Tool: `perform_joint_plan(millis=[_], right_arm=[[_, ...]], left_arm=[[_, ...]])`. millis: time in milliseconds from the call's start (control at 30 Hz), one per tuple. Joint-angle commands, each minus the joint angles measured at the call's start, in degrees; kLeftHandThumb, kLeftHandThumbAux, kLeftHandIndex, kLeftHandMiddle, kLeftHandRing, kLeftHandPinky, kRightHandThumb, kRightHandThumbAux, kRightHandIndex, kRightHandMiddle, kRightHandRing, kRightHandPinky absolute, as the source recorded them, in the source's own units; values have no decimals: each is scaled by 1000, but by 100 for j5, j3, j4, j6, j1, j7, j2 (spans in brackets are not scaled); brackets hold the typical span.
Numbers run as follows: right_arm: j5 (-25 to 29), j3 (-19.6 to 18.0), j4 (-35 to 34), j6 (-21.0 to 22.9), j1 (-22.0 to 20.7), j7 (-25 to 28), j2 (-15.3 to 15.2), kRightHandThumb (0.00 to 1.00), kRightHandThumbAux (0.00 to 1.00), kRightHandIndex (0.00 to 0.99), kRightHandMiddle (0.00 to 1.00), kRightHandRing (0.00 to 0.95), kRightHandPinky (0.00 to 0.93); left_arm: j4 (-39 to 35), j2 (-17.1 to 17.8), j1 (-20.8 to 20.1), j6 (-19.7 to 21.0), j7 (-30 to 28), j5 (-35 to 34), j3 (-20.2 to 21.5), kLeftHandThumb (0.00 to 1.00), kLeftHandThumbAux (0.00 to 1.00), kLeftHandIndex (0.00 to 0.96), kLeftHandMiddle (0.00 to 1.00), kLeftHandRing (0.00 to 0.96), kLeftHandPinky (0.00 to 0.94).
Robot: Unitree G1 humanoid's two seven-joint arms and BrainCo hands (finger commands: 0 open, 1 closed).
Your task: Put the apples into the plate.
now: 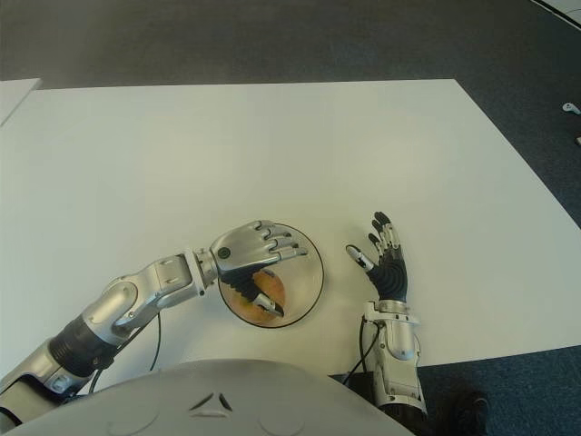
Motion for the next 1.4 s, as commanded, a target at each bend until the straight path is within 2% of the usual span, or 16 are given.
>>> perform_joint_plan(millis=[33,567,667,733,833,900,1000,1100,1167,1233,1300,1400], right_arm=[[55,127,890,649,414,86,230,141,639,63,67,45,78],[41,158,812,772,426,57,239,165,627,77,73,39,72],[33,164,830,771,403,62,233,163,623,71,74,39,58],[24,173,862,759,392,73,229,161,618,66,74,36,47],[5,187,885,771,381,59,241,161,613,57,72,33,50],[-4,191,899,758,377,44,256,170,612,58,76,38,65],[-6,192,919,715,370,37,272,177,613,59,77,42,71],[11,185,935,700,362,39,272,183,618,56,74,42,71],[13,181,947,722,355,40,261,181,622,53,68,39,67],[11,176,962,748,345,40,249,177,626,50,65,37,66],[13,171,971,770,338,41,241,173,628,49,64,37,71],[10,177,995,842,304,37,240,174,632,54,68,43,82]], left_arm=[[-33,38,-15,107,-92,177,100,110,131,0,0,0,0],[6,22,-80,-38,77,102,196,117,164,0,0,0,0],[52,-117,-209,46,183,-97,376,120,185,0,0,0,0],[54,-262,-297,242,280,-400,707,124,216,0,0,0,0],[-9,-671,-334,872,441,-968,1429,143,273,8,54,39,39],[-121,-904,-299,1254,426,-1339,1823,203,331,107,143,113,116],[-304,-1255,-234,1758,390,-1957,2299,260,377,168,199,167,179],[-729,-2062,157,2539,461,-2947,2776,342,457,252,275,246,255],[-989,-2468,396,3025,485,-3477,3073,389,517,307,321,291,284],[-1171,-2718,525,3425,486,-3820,3312,419,550,331,340,310,304],[-1220,-2863,534,3712,507,-4045,3504,582,640,383,355,328,327],[-1236,-3224,573,4578,427,-4822,4093,655,685,405,359,350,364]])
